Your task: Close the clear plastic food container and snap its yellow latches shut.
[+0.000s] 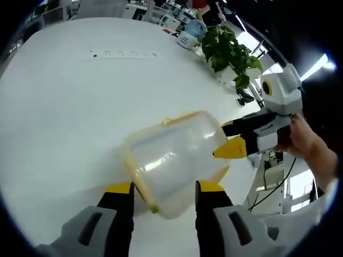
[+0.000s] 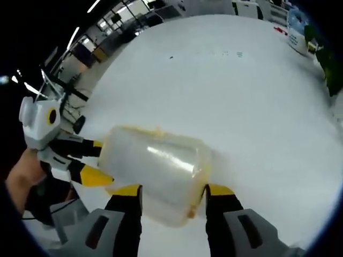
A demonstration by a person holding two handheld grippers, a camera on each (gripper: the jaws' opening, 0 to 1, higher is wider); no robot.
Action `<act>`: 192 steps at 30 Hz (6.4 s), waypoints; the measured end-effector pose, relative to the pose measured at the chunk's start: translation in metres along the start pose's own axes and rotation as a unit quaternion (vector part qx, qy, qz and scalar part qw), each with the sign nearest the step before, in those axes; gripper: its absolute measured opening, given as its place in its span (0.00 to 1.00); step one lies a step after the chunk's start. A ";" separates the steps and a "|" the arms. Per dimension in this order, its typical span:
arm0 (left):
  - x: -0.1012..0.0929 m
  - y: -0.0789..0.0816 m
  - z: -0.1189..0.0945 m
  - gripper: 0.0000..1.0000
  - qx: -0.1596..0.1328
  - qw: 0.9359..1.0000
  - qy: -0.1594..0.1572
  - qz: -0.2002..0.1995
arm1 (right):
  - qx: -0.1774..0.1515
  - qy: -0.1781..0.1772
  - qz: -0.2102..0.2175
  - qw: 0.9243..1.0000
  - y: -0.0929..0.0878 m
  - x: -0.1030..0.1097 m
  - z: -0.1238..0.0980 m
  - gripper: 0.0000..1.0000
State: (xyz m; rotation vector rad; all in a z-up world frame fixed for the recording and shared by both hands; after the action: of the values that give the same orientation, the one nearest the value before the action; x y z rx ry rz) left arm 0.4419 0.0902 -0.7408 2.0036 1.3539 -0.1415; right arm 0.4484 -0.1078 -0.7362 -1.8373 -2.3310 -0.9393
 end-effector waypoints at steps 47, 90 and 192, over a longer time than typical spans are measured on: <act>0.003 0.017 -0.028 0.51 0.042 0.986 0.016 0.160 | 0.028 0.029 -0.166 0.985 0.006 0.003 -0.021 0.51; -0.014 0.032 -0.023 0.48 0.079 0.943 -0.009 0.324 | 0.082 0.059 -0.318 0.943 0.015 0.004 -0.023 0.41; -0.065 0.004 0.014 0.48 0.008 0.895 -0.028 0.444 | 0.046 0.147 -0.493 0.856 0.055 0.051 0.032 0.44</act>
State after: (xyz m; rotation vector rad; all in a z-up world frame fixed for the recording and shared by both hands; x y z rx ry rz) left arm 0.4207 0.0305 -0.7200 2.4030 0.2957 0.2106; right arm 0.4926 -0.0413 -0.7196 -0.2852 -2.9637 -0.9991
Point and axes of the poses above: the point that each gripper's makers call its tool centre point, and the gripper's own axes: z roughly forward along the fingers, x roughly to its left, y roughly out of its top, the point moved 8 cm from there along -z, roughly backward along the fingers, and after that the axes turned 6 degrees about -x, right-handed, at the moved point
